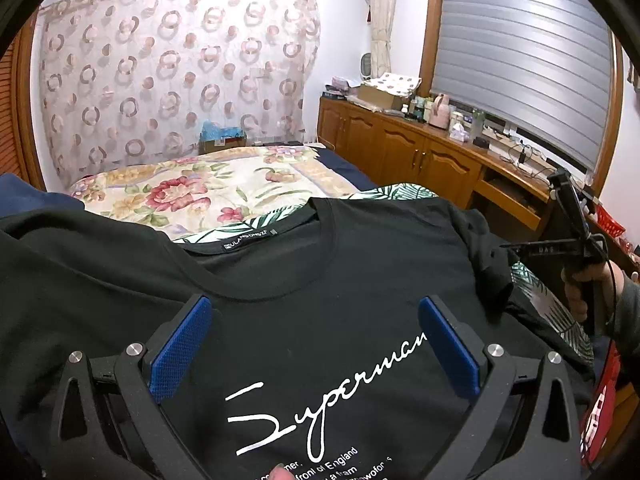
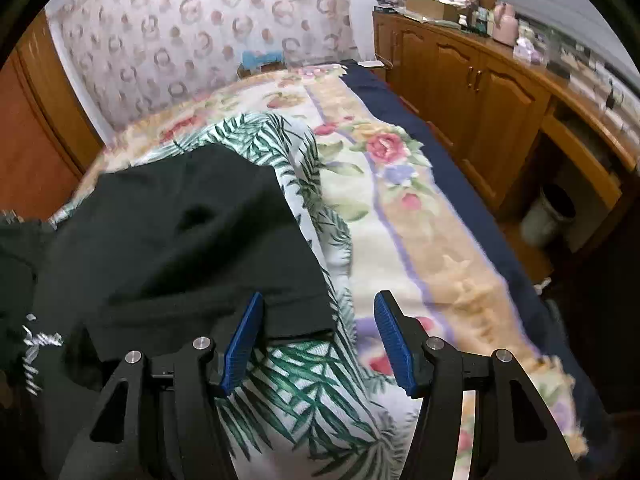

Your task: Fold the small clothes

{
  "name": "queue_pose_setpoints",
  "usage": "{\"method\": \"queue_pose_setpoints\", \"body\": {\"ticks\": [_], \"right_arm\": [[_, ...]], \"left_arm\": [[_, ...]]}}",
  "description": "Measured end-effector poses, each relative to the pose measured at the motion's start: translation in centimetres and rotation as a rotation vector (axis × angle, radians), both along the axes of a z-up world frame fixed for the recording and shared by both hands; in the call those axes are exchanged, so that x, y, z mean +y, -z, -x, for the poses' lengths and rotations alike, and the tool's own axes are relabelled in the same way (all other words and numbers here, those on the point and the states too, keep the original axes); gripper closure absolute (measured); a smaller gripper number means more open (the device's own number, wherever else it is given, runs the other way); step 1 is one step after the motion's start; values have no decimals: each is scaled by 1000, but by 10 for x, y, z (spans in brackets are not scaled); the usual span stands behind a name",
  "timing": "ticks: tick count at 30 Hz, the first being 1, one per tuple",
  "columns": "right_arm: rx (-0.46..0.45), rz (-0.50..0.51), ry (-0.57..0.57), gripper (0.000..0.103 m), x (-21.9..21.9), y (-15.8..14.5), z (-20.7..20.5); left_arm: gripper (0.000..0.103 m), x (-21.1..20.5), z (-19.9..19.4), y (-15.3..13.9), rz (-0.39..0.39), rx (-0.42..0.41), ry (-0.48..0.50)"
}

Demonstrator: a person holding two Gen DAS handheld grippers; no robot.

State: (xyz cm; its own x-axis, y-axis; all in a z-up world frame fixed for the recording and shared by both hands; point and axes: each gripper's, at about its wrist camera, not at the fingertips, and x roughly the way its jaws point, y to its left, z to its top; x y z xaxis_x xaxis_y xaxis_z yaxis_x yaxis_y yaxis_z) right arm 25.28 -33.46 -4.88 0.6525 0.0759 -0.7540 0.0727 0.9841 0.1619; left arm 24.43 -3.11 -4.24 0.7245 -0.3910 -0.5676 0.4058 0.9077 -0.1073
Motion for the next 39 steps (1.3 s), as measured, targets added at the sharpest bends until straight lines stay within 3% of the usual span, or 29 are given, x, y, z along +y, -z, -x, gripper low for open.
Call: {"method": "queue_pose_setpoints", "body": {"ticks": [1, 3, 5, 6, 7, 8, 13, 21, 26, 30, 31, 34, 39], "right_arm": [[0, 1, -5, 43, -6, -3, -3], [-5, -3, -33, 54, -10, -3, -3], [-11, 6, -69, 76, -12, -13, -25], [-16, 53, -69, 80, -24, -25, -30], [-25, 87, -74, 97, -25, -27, -29], [-41, 100, -88, 99, -27, -33, -31], [-148, 122, -155, 99, -7, -56, -21], [-288, 137, -402, 99, 62, -88, -18], [-312, 144, -501, 99, 97, -80, -39], [-308, 150, -497, 99, 93, -61, -73], [-294, 146, -494, 96, 93, -60, -81], [-260, 147, -464, 73, 90, -58, -84], [-222, 133, -456, 70, 92, -70, -70]], "left_arm": [[0, 0, 0, 1, -2, 1, 1], [0, 0, 0, 1, -3, 4, 3], [0, 0, 1, 1, -4, 4, 1], [0, 0, 0, 1, -3, 4, 1], [0, 0, 0, 1, -2, 5, -1], [0, 0, 1, 1, -1, 5, -2], [0, 3, 1, 2, 1, 0, -21], [0, 11, -2, 3, 11, 5, -55], [0, 15, -4, 3, 15, 6, -70], [0, 17, -6, 4, 14, 8, -78], [0, 17, -7, 4, 15, 9, -78], [0, 17, -7, 5, 11, 9, -80], [0, 17, -7, 5, 11, 7, -76]]}}
